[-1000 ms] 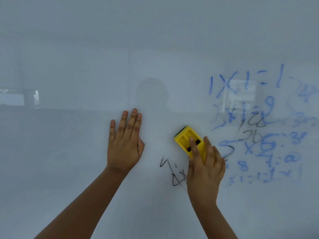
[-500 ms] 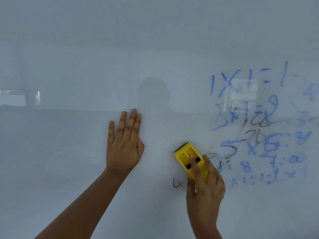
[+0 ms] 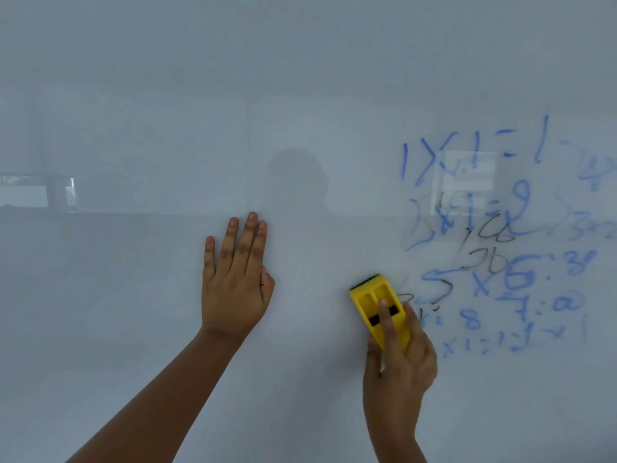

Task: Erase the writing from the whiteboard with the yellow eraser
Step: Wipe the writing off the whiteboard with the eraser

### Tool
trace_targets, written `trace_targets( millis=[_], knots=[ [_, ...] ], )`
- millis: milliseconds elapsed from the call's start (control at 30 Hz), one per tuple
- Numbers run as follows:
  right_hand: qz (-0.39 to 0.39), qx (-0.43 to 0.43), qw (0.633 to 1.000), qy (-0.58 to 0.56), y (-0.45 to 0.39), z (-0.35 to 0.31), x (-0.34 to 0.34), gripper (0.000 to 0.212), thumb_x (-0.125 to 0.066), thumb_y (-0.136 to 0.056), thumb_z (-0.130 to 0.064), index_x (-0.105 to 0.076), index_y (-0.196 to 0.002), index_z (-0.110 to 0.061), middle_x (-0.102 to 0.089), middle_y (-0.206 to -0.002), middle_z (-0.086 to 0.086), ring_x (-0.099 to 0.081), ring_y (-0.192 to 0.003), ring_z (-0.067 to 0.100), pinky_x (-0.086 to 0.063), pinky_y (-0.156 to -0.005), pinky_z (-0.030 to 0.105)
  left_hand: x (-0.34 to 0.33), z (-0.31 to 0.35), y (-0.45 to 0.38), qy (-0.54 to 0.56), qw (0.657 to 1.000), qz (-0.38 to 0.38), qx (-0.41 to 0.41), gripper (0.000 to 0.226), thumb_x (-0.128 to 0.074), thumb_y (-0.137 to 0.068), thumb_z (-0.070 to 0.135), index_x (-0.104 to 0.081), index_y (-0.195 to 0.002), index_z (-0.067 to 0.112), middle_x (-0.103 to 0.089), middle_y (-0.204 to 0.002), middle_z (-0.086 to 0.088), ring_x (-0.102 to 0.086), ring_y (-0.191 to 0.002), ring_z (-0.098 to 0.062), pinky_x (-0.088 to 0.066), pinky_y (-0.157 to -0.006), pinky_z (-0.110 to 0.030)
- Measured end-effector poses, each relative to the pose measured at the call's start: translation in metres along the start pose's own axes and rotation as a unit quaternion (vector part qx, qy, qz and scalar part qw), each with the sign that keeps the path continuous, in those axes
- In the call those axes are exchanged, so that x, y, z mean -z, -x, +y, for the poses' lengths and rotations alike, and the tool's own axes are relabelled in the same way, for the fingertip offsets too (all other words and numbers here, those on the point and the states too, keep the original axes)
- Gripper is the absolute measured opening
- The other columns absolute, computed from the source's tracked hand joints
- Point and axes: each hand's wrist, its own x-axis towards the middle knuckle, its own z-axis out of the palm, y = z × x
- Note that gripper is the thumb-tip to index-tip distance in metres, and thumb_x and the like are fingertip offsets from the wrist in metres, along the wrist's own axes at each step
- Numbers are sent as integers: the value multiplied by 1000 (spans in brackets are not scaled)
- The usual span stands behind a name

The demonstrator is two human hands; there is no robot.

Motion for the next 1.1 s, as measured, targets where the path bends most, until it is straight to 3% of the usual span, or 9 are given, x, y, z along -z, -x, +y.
trace_targets(
  millis=[100, 200, 333, 433, 633, 733, 800, 900, 1100],
  knots=[
    [-37, 57, 998, -11, 23, -16, -8, 44, -60, -78, -13, -57, -120, -29, -59, -125, 14, -52, -106, 35, -46, -83, 55, 0, -1, 0, -5, 1000, -4, -1, 58, -33, -89, 16, -24, -146, 8, -25, -151, -8, -21, -141, -26, -16, -114, -51],
    [-66, 87, 994, -10, 48, 5, -5, 36, -50, -77, -23, -68, -108, -27, -66, -114, 12, -62, -94, 34, -51, -75, 49, 1, -1, 0, -6, 1000, -8, -1, 59, -33, -89, 17, -24, -146, 8, -24, -151, -8, -20, -141, -26, -14, -114, -50],
    [2, -14, 999, -37, 28, 34, 5, 35, -60, -75, -17, -65, -110, -14, -60, -119, 23, -61, -94, 45, -49, -79, 50, 2, 3, 1, -1, 1000, -11, 17, 58, -33, -88, 17, -25, -146, 8, -24, -151, -7, -21, -141, -25, -15, -114, -50],
    [20, -104, 992, -71, 2, 25, -3, 59, -72, -75, -1, -52, -126, -23, -48, -134, 19, -47, -111, 45, -37, -91, 57, 2, 6, 2, 1, 1000, -6, 30, 58, -33, -88, 16, -26, -145, 8, -25, -150, -6, -23, -140, -25, -16, -113, -50],
    [-28, -26, 996, -86, 31, 14, -4, 55, -65, -68, -11, -55, -118, -34, -54, -128, 10, -46, -106, 26, -40, -86, 46, 0, 4, 5, -4, 1000, -5, 23, 58, -33, -89, 16, -23, -146, 8, -24, -151, -7, -19, -141, -25, -15, -113, -51],
    [-34, -34, 997, -61, 36, 43, 8, 47, -66, -66, -9, -65, -111, -22, -58, -122, 20, -57, -100, 39, -47, -81, 53, 0, 4, 5, -5, 1000, -1, 23, 57, -31, -90, 17, -25, -146, 7, -25, -151, -8, -20, -141, -26, -14, -114, -50],
    [-7, -69, 996, -57, 15, 60, 16, 50, -71, -68, 1, -60, -116, -9, -55, -122, 29, -56, -100, 50, -47, -83, 59, 0, 5, 5, -5, 1000, 1, 23, 57, -31, -90, 17, -25, -146, 7, -25, -151, -8, -21, -141, -26, -13, -114, -49],
    [23, -117, 990, -70, -20, 60, 17, 66, -71, -70, 11, -50, -127, -13, -47, -133, 26, -48, -113, 48, -40, -93, 57, 0, 5, 5, -3, 1000, 1, 22, 57, -30, -90, 17, -24, -146, 7, -25, -151, -8, -21, -141, -26, -14, -114, -50],
    [-27, 5, 998, -56, 11, 47, 8, 60, -70, -71, -1, -54, -124, -24, -52, -130, 16, -47, -109, 31, -43, -88, 51, 0, 6, 6, -1, 1000, -3, 25, 57, -29, -90, 18, -24, -146, 6, -26, -151, -10, -22, -140, -28, -13, -114, -50]
  ],
)
